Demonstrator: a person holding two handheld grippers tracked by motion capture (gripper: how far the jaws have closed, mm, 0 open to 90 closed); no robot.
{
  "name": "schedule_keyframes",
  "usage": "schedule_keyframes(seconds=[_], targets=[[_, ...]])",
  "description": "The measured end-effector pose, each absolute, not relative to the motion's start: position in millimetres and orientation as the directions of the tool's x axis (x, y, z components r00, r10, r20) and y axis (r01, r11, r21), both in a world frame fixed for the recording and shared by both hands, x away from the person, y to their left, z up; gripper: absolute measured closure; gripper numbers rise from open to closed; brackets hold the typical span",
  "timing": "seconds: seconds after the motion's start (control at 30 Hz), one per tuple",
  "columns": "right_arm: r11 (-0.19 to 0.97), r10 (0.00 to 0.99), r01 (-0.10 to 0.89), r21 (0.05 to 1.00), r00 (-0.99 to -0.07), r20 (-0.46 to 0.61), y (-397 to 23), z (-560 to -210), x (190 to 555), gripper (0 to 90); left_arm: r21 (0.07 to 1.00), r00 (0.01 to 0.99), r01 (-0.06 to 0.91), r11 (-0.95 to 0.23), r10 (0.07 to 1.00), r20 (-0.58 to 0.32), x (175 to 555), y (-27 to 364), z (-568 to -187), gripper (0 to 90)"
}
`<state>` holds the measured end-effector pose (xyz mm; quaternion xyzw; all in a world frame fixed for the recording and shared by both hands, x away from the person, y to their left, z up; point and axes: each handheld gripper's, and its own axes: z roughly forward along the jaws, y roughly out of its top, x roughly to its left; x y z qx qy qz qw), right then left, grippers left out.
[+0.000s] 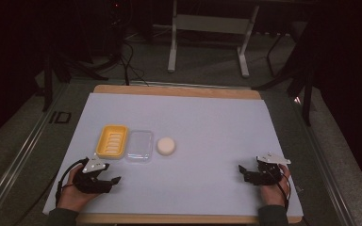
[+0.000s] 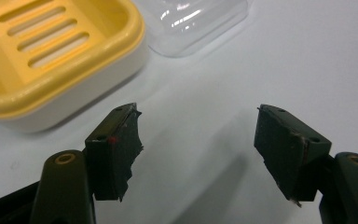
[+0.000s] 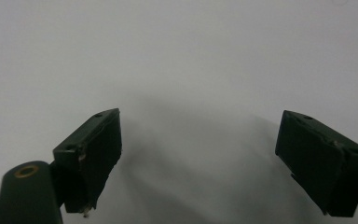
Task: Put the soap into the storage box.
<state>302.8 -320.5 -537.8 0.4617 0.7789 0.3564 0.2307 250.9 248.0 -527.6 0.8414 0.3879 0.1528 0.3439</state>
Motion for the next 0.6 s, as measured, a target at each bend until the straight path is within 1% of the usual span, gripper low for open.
schedule_keyframes(seconds=[0.17, 0.3, 0.37, 0.6], targets=[[0.322, 0.885, 0.538, 0.779, -0.464, -0.045, -320, -537, 300, 14.4, 0.699, 0.655, 0.540, -0.469, 0.756, 0.001, 254, 247, -523, 30.7], [0.308, 0.885, 0.497, 0.812, -0.462, -0.053, -322, -536, 295, 14.3, 0.685, 0.688, 0.525, -0.505, 0.726, 0.008, 261, 243, -516, 31.5], [0.306, 0.883, 0.498, 0.811, -0.467, -0.046, -322, -536, 295, 14.2, 0.679, 0.698, 0.519, -0.519, 0.716, 0.013, 264, 239, -515, 31.5], [0.326, 0.884, 0.476, 0.817, -0.460, -0.085, -320, -537, 293, 14.2, 0.676, 0.714, 0.497, -0.544, 0.699, 0.038, 274, 230, -511, 31.5]])
